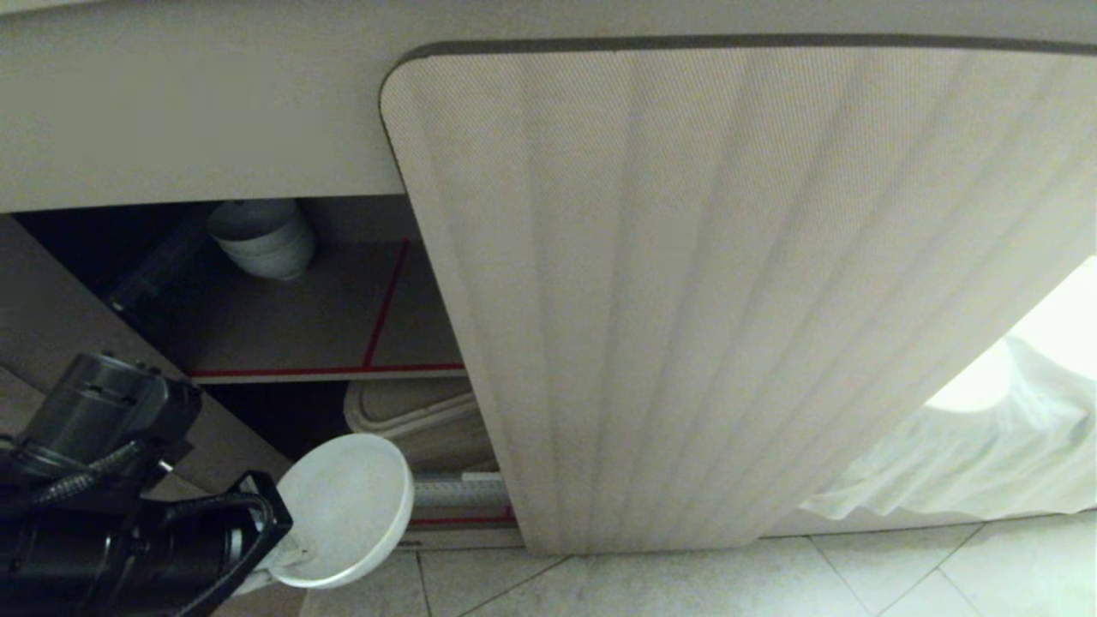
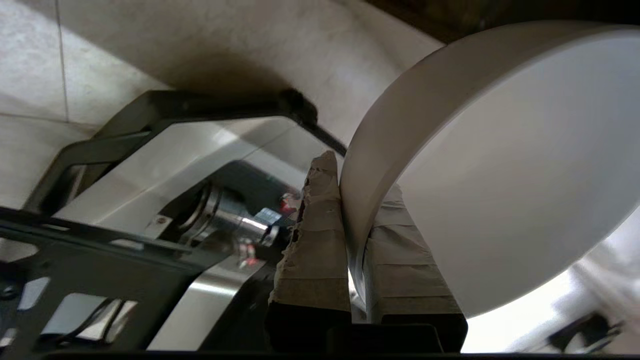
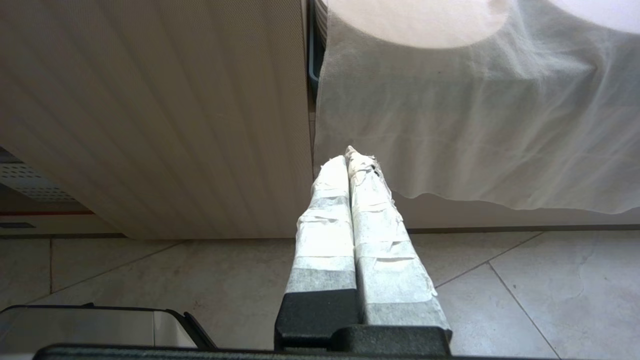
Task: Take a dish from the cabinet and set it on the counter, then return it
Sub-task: Put it back into the cabinet
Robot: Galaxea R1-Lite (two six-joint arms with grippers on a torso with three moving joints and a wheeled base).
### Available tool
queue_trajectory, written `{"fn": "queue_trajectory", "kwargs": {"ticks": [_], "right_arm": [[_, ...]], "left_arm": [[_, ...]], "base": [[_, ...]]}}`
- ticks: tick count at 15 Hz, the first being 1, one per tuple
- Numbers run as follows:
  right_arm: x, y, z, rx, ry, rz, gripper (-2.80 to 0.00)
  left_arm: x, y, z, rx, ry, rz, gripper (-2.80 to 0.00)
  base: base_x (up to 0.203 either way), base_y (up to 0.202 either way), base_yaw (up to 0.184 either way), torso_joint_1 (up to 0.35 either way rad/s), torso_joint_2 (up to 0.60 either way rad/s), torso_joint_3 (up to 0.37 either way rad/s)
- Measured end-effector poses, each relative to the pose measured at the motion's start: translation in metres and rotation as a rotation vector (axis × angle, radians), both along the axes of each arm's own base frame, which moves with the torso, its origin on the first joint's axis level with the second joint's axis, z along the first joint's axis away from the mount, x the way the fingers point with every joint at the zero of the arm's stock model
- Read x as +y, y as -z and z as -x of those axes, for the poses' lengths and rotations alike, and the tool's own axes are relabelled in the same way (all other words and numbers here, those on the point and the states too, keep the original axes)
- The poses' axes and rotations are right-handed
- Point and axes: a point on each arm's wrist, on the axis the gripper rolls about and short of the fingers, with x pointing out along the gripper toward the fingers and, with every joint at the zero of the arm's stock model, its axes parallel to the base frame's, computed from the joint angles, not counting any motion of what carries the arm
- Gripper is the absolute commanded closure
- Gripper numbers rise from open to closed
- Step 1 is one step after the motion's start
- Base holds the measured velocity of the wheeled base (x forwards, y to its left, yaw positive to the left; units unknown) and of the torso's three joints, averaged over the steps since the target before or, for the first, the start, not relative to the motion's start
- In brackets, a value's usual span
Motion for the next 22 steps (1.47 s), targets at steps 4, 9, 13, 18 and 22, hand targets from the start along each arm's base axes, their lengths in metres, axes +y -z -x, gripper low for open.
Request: {"fn": "queue_trajectory", "kwargs": {"ticks": [4,9,13,18,22], "right_arm": [[0.000,0.000,0.000,0.000,0.000,-0.001,0.00],[0.000,0.000,0.000,0.000,0.000,0.000,0.00],[0.000,0.000,0.000,0.000,0.000,-0.001,0.00],[0.000,0.000,0.000,0.000,0.000,0.000,0.00],[0.000,0.000,0.000,0.000,0.000,-0.001,0.00]], "left_arm": [[0.002,0.001,-0.014,-0.040,-0.064,0.023,0.00],[0.001,0.003,-0.029,-0.075,-0.096,0.029,0.00],[0.000,0.002,-0.038,-0.077,-0.104,0.023,0.00],[0.004,-0.002,-0.059,-0.079,-0.143,0.025,0.00],[0.007,-0.003,-0.070,-0.074,-0.172,0.030,0.00]], "base": [[0.000,0.000,0.000,0.000,0.00,0.000],[0.000,0.000,0.000,0.000,0.00,0.000],[0.000,0.000,0.000,0.000,0.00,0.000],[0.000,0.000,0.000,0.000,0.00,0.000],[0.000,0.000,0.000,0.000,0.00,0.000]]}}
